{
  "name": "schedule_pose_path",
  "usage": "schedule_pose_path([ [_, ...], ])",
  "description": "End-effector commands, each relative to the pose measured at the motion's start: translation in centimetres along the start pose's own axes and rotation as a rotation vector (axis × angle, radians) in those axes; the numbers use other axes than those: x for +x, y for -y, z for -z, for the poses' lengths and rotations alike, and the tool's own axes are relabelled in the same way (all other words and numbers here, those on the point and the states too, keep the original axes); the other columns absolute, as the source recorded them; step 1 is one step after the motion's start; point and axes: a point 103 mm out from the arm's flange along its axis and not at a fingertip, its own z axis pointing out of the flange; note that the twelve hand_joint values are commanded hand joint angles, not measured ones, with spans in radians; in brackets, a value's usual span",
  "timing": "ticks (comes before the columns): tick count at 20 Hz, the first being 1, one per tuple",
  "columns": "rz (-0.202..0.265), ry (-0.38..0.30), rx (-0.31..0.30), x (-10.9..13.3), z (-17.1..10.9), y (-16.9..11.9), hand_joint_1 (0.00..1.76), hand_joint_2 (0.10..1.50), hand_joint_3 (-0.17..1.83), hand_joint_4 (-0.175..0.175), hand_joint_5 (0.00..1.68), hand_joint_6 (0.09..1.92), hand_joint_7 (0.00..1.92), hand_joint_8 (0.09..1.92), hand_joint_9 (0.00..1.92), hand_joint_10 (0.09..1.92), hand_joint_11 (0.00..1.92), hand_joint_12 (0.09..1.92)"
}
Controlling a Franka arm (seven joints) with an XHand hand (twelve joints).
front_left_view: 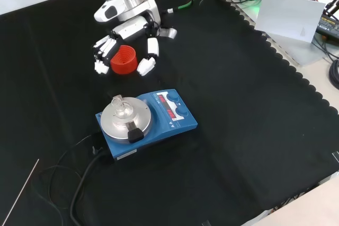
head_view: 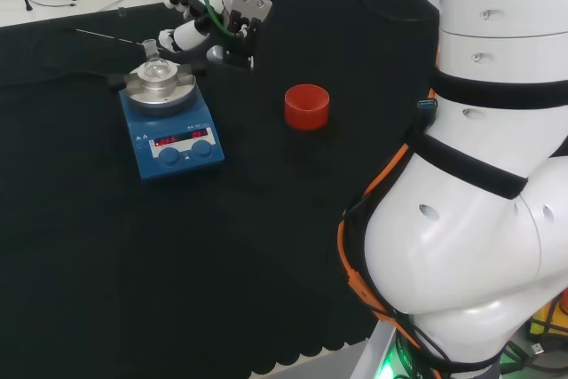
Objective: Turn on the heater.
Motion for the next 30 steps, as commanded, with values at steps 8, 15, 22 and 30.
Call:
schedule_pose_path([
  [8, 0.006, 0.086, 0.024, 0.6, 1.6, 3.7, 0.86, 0.58, 0.76, 0.003, 0.40, 0.14, 0.23, 0.64, 0.39, 0.67, 0.00, 1.43],
  [15, 0.001, 0.177, 0.082, 1.7, 1.4, 7.0, 0.93, 0.58, 0.78, 0.015, 0.39, 0.10, 0.31, 0.66, 0.45, 0.67, 0.08, 1.45],
  [22, -0.026, 0.256, 0.121, 2.5, 0.7, 10.1, 1.00, 0.58, 0.85, 0.003, 0.43, 0.09, 0.78, 0.66, 0.90, 0.54, 0.53, 1.31],
  [30, -0.007, 0.321, 0.177, 4.7, -1.0, 11.8, 1.10, 0.59, 0.82, -0.044, 0.50, 0.09, 1.17, 0.69, 1.47, 0.27, 1.29, 0.85],
])
